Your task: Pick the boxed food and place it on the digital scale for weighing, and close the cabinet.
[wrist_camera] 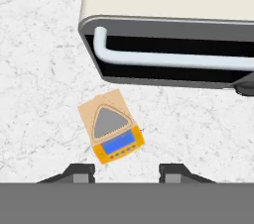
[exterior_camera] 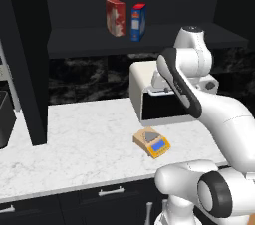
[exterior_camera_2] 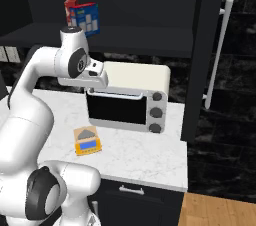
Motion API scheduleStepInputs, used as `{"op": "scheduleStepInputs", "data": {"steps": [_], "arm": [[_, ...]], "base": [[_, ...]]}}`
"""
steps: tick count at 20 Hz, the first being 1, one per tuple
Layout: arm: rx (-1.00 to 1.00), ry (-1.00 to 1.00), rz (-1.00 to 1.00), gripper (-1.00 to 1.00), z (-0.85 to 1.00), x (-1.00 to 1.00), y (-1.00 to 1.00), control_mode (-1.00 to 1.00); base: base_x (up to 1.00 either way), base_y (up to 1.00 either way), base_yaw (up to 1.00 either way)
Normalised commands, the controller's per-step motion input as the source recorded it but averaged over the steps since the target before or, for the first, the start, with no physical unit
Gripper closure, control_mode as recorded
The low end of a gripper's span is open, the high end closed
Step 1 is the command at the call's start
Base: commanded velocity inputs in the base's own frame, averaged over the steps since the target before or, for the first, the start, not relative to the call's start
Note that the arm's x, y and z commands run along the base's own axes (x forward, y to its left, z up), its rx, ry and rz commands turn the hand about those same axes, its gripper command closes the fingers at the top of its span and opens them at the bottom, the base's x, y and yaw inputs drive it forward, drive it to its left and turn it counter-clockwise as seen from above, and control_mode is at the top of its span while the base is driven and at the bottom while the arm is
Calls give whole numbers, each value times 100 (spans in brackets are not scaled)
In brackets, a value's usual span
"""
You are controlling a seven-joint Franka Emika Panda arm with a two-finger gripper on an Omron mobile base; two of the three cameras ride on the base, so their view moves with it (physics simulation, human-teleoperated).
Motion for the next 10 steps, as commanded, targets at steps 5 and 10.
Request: {"op": "scheduleStepInputs", "data": {"steps": [5,10], "arm": [[0,-1,0,-100,0,-33,0,-100],[0,-2,5,-100,0,-45,9,-100]], "base": [[0,0,0],[0,0,0]]}}
